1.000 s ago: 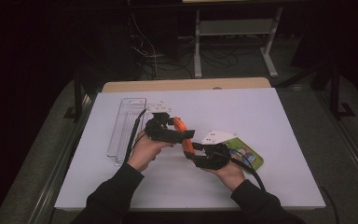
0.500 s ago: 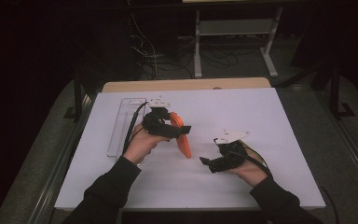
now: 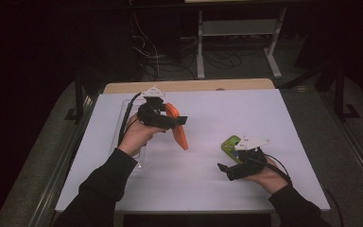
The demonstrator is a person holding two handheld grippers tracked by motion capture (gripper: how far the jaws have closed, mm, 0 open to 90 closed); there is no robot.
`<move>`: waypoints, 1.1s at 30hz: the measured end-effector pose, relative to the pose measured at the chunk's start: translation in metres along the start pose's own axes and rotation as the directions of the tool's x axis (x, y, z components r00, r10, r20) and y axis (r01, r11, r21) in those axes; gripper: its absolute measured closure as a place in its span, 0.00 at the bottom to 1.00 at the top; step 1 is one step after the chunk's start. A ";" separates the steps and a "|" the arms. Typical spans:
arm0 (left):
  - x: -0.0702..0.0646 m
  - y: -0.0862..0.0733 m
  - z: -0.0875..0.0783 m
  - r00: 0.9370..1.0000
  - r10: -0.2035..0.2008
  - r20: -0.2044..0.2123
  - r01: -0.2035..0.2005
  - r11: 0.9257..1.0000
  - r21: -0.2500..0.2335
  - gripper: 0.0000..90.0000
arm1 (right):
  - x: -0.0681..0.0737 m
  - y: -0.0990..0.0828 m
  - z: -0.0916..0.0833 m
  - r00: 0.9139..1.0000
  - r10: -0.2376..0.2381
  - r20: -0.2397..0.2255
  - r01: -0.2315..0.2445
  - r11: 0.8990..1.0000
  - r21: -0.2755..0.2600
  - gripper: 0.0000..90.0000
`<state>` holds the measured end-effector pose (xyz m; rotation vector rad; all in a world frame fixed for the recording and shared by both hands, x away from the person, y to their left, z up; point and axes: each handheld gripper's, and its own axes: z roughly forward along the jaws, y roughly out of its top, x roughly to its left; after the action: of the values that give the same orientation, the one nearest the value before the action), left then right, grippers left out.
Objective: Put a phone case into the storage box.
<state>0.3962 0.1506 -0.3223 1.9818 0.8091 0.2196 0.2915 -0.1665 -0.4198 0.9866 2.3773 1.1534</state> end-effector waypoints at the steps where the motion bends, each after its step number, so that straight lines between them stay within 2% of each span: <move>1: 0.002 0.001 -0.002 1.000 0.003 -0.004 -0.003 1.000 -0.003 0.16 | 0.000 -0.002 -0.001 1.000 0.022 0.014 -0.022 1.000 -0.008 0.00; 3: 0.006 0.004 -0.005 1.000 0.001 -0.016 -0.001 1.000 -0.011 0.16 | -0.005 -0.007 -0.004 1.000 0.016 0.025 -0.016 1.000 -0.006 0.00; 5: 0.011 0.007 -0.009 1.000 -0.004 -0.024 0.004 1.000 -0.020 0.16 | -0.005 -0.011 -0.006 0.999 0.039 0.033 -0.038 0.999 -0.013 0.00; 7: 0.015 0.010 -0.013 0.999 -0.003 -0.042 0.002 1.000 -0.024 0.16 | -0.006 -0.014 -0.008 0.999 0.024 0.044 -0.024 1.000 -0.006 0.00; 9: 0.019 0.013 -0.017 0.998 -0.006 -0.059 0.004 1.000 -0.029 0.16 | -0.006 -0.017 -0.010 0.998 0.030 0.048 -0.030 0.999 -0.011 0.00; 10: 0.021 0.015 -0.019 0.998 -0.007 -0.065 0.004 0.999 -0.034 0.16 | -0.005 -0.018 -0.011 0.998 0.048 0.049 -0.047 0.999 -0.012 0.00; 12: 0.025 0.019 -0.024 0.997 -0.002 -0.078 -0.001 0.999 -0.040 0.16 | -0.005 -0.021 -0.013 0.998 0.043 0.055 -0.042 0.999 -0.008 0.00; 17: 0.038 0.028 -0.035 0.993 -0.012 -0.121 0.005 0.998 -0.059 0.16 | -0.004 -0.024 -0.015 0.997 0.041 0.064 -0.041 0.999 -0.003 0.00; 21: 0.047 0.034 -0.043 0.987 -0.021 -0.158 0.010 0.998 -0.067 0.16 | -0.005 -0.025 -0.016 0.995 0.062 0.075 -0.062 0.998 -0.007 0.00; 26: 0.059 0.042 -0.051 0.975 -0.015 -0.222 0.001 0.998 -0.062 0.16 | -0.006 -0.024 -0.017 0.994 0.071 0.082 -0.069 0.997 -0.020 0.00; 29: 0.067 0.046 -0.053 0.969 -0.032 -0.245 0.018 0.998 -0.059 0.16 | -0.007 -0.024 -0.017 0.994 0.069 0.087 -0.067 0.998 -0.021 0.00; 33: 0.075 0.052 -0.056 0.952 -0.028 -0.303 0.014 0.999 -0.048 0.16 | -0.008 -0.022 -0.018 0.994 0.069 0.089 -0.066 0.997 -0.035 0.00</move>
<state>0.4513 0.2202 -0.2618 1.9210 1.0106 0.5366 0.2777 -0.1919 -0.4259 1.0924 2.2643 1.1418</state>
